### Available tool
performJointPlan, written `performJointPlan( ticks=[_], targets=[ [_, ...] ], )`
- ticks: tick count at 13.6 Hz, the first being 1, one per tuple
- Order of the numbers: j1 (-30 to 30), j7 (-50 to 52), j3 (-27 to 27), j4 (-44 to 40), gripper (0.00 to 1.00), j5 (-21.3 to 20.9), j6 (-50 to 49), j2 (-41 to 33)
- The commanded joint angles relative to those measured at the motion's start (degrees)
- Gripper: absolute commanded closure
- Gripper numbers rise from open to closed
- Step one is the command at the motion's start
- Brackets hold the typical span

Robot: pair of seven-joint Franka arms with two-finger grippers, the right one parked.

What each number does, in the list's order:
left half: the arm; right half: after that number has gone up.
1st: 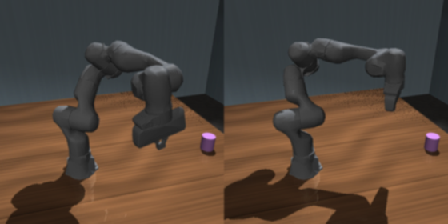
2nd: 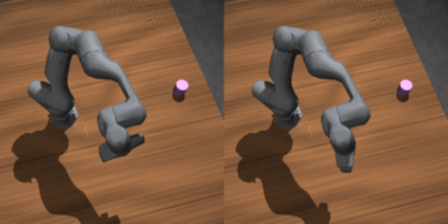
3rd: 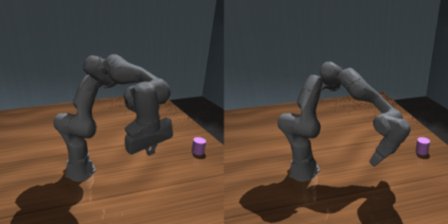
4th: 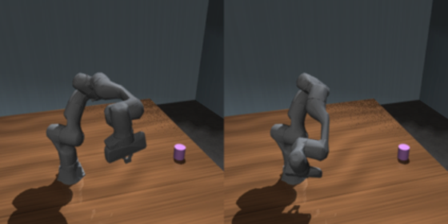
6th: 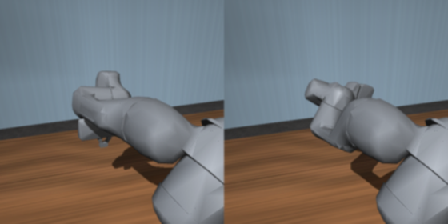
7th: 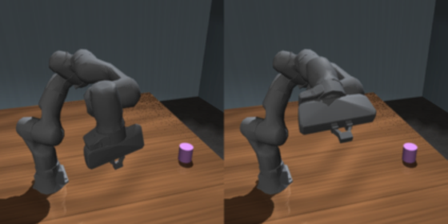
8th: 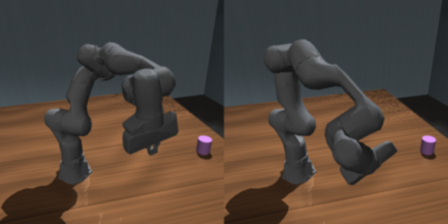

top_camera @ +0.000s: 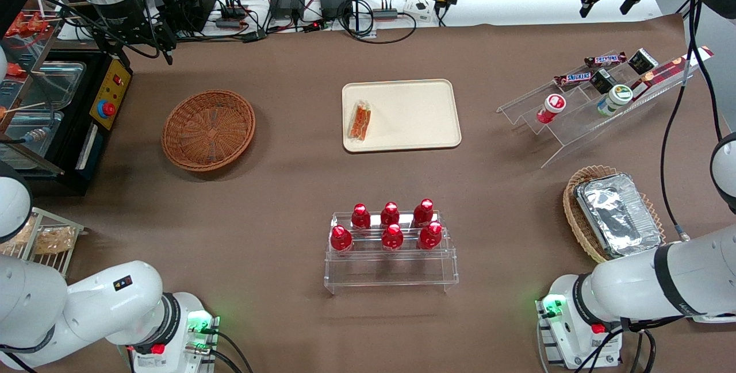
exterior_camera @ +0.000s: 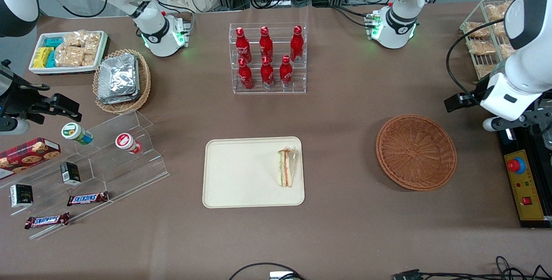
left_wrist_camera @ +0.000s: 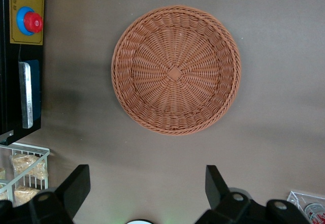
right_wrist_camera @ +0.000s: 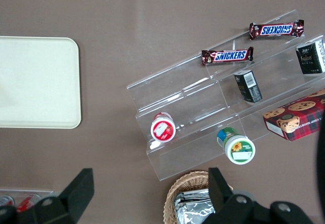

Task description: Place sandwich from basket to tray

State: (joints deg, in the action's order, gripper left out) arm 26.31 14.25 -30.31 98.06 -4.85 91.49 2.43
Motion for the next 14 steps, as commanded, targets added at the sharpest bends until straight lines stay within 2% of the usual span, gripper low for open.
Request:
performJointPlan(
  ticks=[1,6,9,10,12,13,14],
  targets=[
    [1.2,-3.24,0.34,-1.12,0.0,0.89,-1.4,0.12],
    [3.82,-12.82,0.6,-1.47,0.0,1.51,-0.96,0.82],
    [2.78,-13.81,1.22,-0.85,0.0,1.69,0.79,0.29],
    [-0.7,-13.37,4.26,-0.94,0.0,1.6,0.8,0.29],
    [-11.85,-13.98,15.75,-1.55,0.0,2.03,0.71,0.55],
    [-15.64,-14.16,19.55,-2.25,0.0,2.04,0.71,0.9],
    [-17.68,-13.81,20.72,-3.39,0.0,2.04,0.45,1.87]
  ],
)
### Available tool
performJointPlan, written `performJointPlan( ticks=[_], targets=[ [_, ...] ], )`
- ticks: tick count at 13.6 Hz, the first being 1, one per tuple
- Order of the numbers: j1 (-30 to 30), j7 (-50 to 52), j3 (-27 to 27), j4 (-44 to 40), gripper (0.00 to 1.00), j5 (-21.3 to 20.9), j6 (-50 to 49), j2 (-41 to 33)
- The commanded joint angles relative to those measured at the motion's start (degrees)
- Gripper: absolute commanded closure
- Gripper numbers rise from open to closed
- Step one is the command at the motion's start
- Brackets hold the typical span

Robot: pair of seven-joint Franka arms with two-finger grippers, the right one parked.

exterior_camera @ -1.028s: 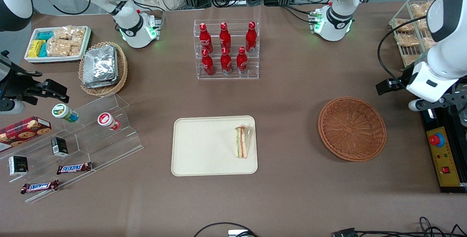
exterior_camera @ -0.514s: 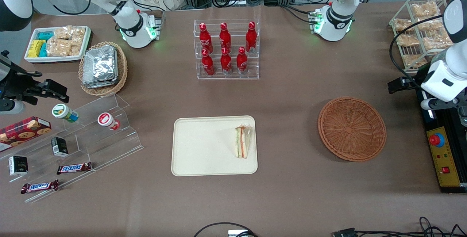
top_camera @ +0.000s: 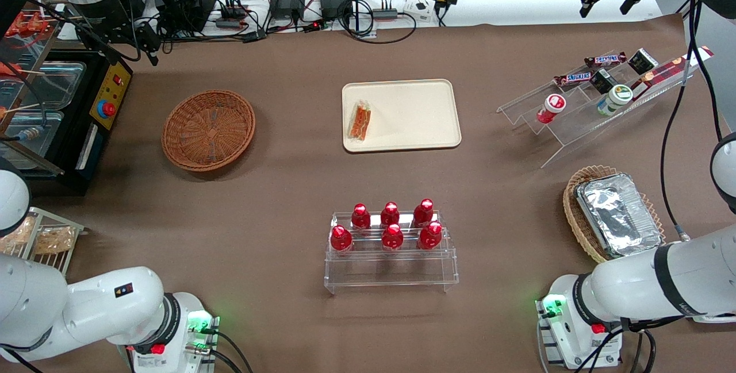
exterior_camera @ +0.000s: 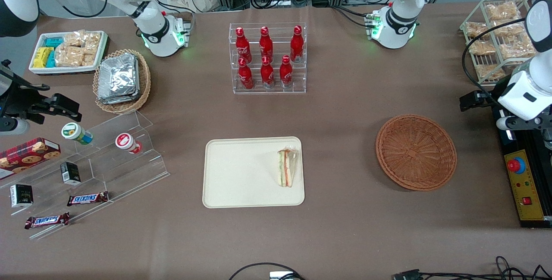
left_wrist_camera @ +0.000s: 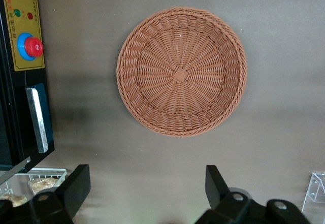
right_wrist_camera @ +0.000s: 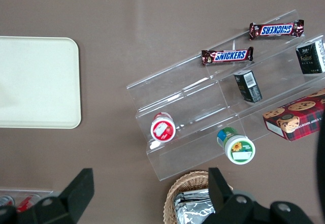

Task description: Place sandwich from basket to tray

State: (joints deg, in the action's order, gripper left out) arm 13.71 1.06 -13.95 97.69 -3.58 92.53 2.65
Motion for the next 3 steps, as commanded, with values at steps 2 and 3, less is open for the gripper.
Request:
performJointPlan(
  ticks=[2,3],
  targets=[
    [-5.62,0.08,4.02,-4.35,0.0,0.5,-0.77,2.88],
    [-5.62,0.08,3.67,-4.87,0.0,0.5,-0.68,3.59]
  ],
)
